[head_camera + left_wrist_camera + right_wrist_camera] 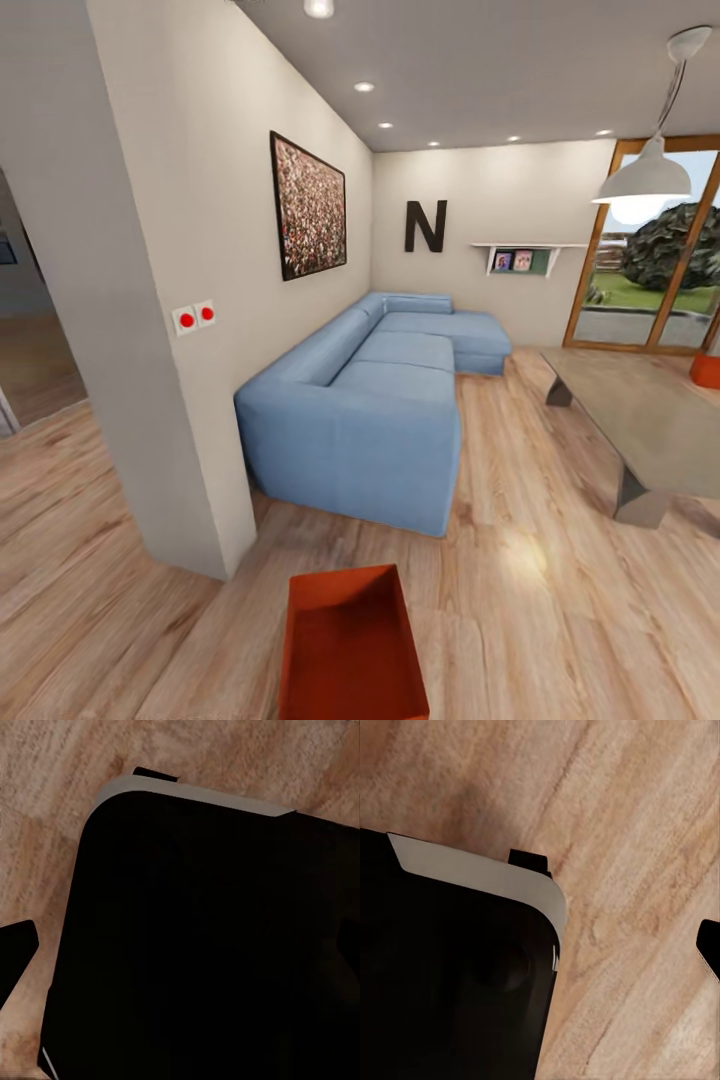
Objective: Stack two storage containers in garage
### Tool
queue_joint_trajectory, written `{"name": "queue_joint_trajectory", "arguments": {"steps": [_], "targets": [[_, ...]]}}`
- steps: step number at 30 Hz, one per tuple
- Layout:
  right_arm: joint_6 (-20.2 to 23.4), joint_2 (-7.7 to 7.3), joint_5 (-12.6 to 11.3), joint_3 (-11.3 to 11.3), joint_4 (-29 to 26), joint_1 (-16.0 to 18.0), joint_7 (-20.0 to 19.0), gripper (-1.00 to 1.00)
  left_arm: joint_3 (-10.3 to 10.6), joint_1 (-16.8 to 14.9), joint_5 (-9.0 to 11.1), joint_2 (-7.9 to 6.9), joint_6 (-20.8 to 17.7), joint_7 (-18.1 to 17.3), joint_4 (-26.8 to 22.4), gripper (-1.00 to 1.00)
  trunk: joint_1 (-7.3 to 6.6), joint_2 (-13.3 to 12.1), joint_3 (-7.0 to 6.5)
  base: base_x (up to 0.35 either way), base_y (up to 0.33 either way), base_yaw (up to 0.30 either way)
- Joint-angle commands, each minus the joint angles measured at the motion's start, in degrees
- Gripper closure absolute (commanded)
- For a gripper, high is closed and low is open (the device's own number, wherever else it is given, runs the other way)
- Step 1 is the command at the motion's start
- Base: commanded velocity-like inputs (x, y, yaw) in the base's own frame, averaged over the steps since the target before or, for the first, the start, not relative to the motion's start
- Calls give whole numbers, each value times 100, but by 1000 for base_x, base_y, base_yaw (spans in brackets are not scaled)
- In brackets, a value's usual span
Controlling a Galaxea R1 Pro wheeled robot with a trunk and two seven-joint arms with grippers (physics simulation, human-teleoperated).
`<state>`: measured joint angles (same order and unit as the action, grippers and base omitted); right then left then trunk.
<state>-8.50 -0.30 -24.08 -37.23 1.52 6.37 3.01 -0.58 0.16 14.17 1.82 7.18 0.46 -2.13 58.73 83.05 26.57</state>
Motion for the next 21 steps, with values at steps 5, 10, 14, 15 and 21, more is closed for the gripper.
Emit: {"name": "queue_joint_trajectory", "arguments": {"steps": [5,10,14,15,21], "targets": [[-29,3,-45,-48,15,5,0,-100,-3,2,19,-1,11,5,-7,-100,0,3,5,0,0,267],[-29,-1,-45,-47,15,5,-1,-100,-3,2,17,-2,9,6,-7,-100,0,3,5,0,0,136],[-27,0,-54,-29,15,5,-2,-100,-3,2,16,-2,8,3,-9,-100,0,3,5,0,0,21],[-26,1,-59,-22,15,5,-2,-100,-3,2,16,-3,9,4,-8,-100,0,3,5,0,0,6],[-27,2,-65,-1,15,5,-2,-100,-2,2,22,-6,10,5,-7,-100,0,3,5,0,0,1]]}}
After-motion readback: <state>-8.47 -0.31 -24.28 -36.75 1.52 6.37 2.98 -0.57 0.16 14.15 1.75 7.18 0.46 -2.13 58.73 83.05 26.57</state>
